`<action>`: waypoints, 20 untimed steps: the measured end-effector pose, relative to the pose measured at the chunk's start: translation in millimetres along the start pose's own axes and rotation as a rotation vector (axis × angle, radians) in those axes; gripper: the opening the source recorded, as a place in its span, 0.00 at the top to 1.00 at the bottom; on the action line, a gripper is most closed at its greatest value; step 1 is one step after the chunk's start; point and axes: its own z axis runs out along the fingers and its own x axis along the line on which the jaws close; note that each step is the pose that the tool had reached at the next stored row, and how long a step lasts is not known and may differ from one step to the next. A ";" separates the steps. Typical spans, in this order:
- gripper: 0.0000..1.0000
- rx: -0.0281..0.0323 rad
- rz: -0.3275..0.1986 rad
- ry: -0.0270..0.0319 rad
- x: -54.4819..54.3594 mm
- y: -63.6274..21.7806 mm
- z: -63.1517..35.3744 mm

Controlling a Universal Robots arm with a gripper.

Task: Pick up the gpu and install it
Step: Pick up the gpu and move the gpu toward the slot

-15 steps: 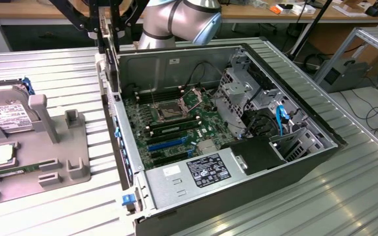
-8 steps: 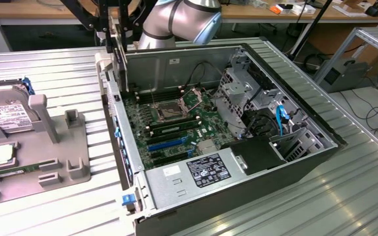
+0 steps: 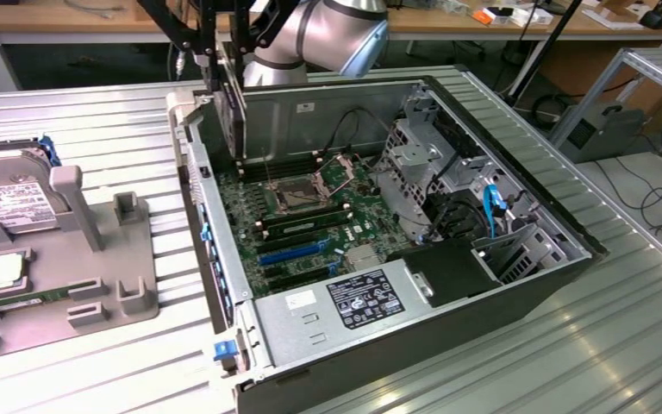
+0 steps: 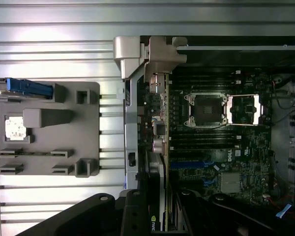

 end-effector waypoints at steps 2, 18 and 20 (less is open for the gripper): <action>0.73 0.0005 0.000 0.0000 -5.6 0.1 0.2; 0.73 0.0032 0.000 0.0000 -46.2 0.8 1.2; 0.73 0.0041 0.000 0.0000 -53.5 1.0 1.4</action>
